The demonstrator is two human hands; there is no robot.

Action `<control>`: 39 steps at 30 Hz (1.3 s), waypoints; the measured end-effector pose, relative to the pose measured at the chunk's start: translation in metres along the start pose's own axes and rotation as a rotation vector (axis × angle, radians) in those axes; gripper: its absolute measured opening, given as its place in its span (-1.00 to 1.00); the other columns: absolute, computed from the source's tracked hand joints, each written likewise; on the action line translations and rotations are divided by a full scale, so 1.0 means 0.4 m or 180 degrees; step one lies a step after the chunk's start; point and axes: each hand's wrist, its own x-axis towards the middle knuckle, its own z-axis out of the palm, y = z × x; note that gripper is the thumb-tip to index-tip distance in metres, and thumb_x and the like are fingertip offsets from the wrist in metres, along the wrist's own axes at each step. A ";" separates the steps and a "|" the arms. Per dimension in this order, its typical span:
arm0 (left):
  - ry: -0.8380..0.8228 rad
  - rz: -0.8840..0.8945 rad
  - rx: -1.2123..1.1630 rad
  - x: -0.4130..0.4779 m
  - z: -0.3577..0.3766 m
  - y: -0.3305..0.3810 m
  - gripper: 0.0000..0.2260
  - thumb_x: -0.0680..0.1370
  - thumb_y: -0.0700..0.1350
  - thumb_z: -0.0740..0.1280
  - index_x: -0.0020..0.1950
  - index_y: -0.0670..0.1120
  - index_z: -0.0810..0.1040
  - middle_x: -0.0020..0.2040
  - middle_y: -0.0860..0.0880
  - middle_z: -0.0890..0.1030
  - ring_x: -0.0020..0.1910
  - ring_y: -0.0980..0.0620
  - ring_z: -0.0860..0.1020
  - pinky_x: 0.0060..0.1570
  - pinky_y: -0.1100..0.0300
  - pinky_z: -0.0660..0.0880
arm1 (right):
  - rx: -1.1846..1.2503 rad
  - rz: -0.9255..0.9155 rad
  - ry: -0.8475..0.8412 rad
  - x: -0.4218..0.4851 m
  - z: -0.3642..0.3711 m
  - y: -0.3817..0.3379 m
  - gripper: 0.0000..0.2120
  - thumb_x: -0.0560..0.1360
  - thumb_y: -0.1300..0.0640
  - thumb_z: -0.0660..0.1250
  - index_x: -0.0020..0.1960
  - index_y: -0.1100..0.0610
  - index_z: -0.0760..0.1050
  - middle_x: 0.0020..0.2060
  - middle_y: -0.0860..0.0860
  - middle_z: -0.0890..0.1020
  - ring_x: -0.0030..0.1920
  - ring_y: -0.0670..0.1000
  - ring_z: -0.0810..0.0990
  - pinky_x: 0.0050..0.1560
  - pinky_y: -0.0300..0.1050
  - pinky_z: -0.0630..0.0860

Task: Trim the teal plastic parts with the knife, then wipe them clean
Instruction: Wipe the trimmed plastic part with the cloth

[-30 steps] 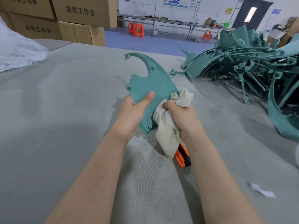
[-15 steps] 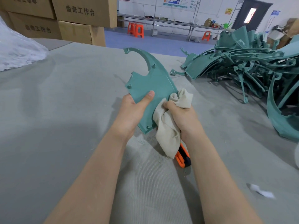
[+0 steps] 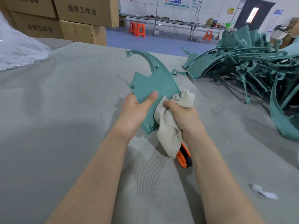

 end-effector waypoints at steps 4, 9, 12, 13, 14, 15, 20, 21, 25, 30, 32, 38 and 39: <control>0.0000 -0.0057 -0.0064 0.001 -0.006 0.001 -0.88 0.59 -0.14 0.32 0.06 -0.08 0.63 0.02 -0.03 0.70 0.01 0.02 0.67 0.08 0.08 0.58 | -0.0088 -0.0038 -0.0167 -0.007 -0.002 -0.011 -0.67 0.47 0.34 0.28 0.19 0.45 0.37 -0.14 0.22 0.57 -0.20 0.03 0.57 -0.18 -0.11 0.55; 0.0021 -0.0036 -0.0103 0.001 -0.004 0.001 -0.90 0.59 -0.15 0.32 0.04 -0.05 0.62 0.02 -0.03 0.70 0.02 0.02 0.66 0.07 0.09 0.58 | -0.0009 -0.0146 -0.0093 -0.010 0.006 -0.009 -0.63 0.46 0.29 0.33 0.20 0.44 0.37 -0.08 0.32 0.60 -0.18 0.13 0.59 -0.12 -0.02 0.57; 0.0001 0.0020 -0.0016 0.000 0.002 0.001 -0.91 0.59 -0.15 0.32 0.01 -0.02 0.62 0.02 -0.01 0.70 0.03 0.04 0.66 0.08 0.11 0.56 | 0.0021 -0.0231 -0.0057 -0.014 0.010 -0.008 -0.69 0.43 0.20 0.41 0.07 0.37 0.47 -0.12 0.24 0.66 -0.16 0.12 0.65 -0.05 0.09 0.61; 0.0001 0.0027 0.0007 0.001 0.003 0.000 -0.91 0.58 -0.15 0.33 0.01 -0.02 0.62 0.02 -0.01 0.70 0.02 0.04 0.66 0.08 0.11 0.56 | 0.0025 -0.0237 -0.0067 -0.014 0.011 -0.010 -0.72 0.40 0.17 0.42 0.00 0.34 0.49 -0.14 0.25 0.65 -0.17 0.11 0.64 -0.06 0.11 0.60; 0.0002 0.0027 0.0018 0.001 0.003 -0.001 -0.91 0.58 -0.15 0.33 0.02 -0.02 0.62 0.02 -0.01 0.69 0.03 0.04 0.66 0.09 0.10 0.56 | 0.0025 -0.0228 -0.0073 -0.015 0.012 -0.013 -0.74 0.36 0.15 0.41 -0.05 0.30 0.49 -0.17 0.26 0.64 -0.19 0.11 0.62 -0.09 0.10 0.59; 0.0002 0.0021 0.0014 0.001 0.004 -0.001 -0.91 0.58 -0.15 0.33 0.03 -0.03 0.62 0.03 -0.02 0.69 0.04 0.03 0.65 0.11 0.09 0.56 | 0.0029 -0.0209 -0.0078 -0.016 0.012 -0.016 -0.73 0.32 0.13 0.38 -0.08 0.28 0.48 -0.19 0.27 0.61 -0.20 0.11 0.60 -0.11 0.09 0.57; -0.0003 -0.0045 -0.0103 0.002 -0.006 0.002 -0.89 0.59 -0.15 0.31 0.07 -0.07 0.62 0.04 -0.03 0.69 0.03 0.02 0.66 0.09 0.08 0.57 | -0.0052 -0.0192 -0.0298 -0.020 0.009 -0.027 -0.48 0.26 0.21 0.25 0.13 0.48 0.33 -0.05 0.46 0.50 -0.15 0.29 0.54 -0.07 0.17 0.52; 0.0017 -0.0057 -0.0172 0.003 -0.009 0.004 -0.88 0.59 -0.15 0.31 0.08 -0.08 0.61 0.04 -0.04 0.70 0.02 0.02 0.66 0.07 0.09 0.58 | -0.0099 -0.0170 -0.0323 -0.019 0.007 -0.026 -0.50 0.28 0.24 0.24 0.15 0.49 0.32 0.04 0.49 0.46 -0.08 0.41 0.52 -0.03 0.24 0.52; 0.0115 -0.0087 -0.0326 0.005 -0.005 0.006 -0.84 0.58 -0.15 0.33 0.14 -0.11 0.59 0.06 -0.06 0.68 0.04 0.00 0.66 0.07 0.07 0.57 | 0.0093 0.0015 -0.0001 0.000 -0.020 -0.009 -0.90 0.45 0.34 0.24 -0.03 0.31 0.44 -0.10 0.28 0.59 -0.07 0.24 0.60 -0.04 0.04 0.53; 0.0200 -0.0081 -0.0336 0.003 0.002 0.005 -0.84 0.58 -0.13 0.34 0.14 -0.09 0.59 0.07 -0.04 0.69 0.04 0.01 0.66 0.10 0.04 0.57 | 0.0320 0.0078 0.0745 0.025 -0.054 -0.001 -0.83 0.48 0.19 0.30 -0.14 -0.07 0.57 -0.22 -0.11 0.63 -0.14 -0.07 0.60 -0.08 -0.15 0.50; 0.0279 -0.0049 -0.0371 0.006 -0.002 0.005 -0.85 0.58 -0.12 0.34 0.13 -0.07 0.59 0.05 -0.01 0.69 0.03 0.04 0.66 0.06 0.09 0.58 | 0.0398 -0.0063 0.0994 0.028 -0.062 -0.002 -0.85 0.54 0.13 0.30 -0.14 -0.09 0.55 -0.24 -0.14 0.61 -0.21 -0.16 0.57 -0.18 -0.28 0.47; 0.0391 -0.0040 -0.0326 0.008 -0.003 0.003 -0.85 0.57 -0.09 0.36 0.12 -0.06 0.59 0.02 0.02 0.69 0.00 0.07 0.67 0.02 0.13 0.58 | 0.0195 -0.0697 0.1400 0.021 -0.047 -0.010 -0.77 0.60 0.06 0.28 -0.23 -0.01 0.42 -0.36 -0.12 0.49 -0.44 -0.28 0.43 -0.39 -0.39 0.38; 0.0396 -0.0032 -0.0276 0.007 -0.002 0.003 -0.88 0.57 -0.09 0.36 0.08 -0.04 0.60 0.01 0.02 0.70 -0.01 0.08 0.67 0.03 0.12 0.58 | 0.0145 -0.0759 0.1394 0.017 -0.040 -0.013 -0.78 0.60 0.06 0.27 -0.22 0.02 0.42 -0.36 -0.11 0.47 -0.43 -0.26 0.42 -0.40 -0.39 0.37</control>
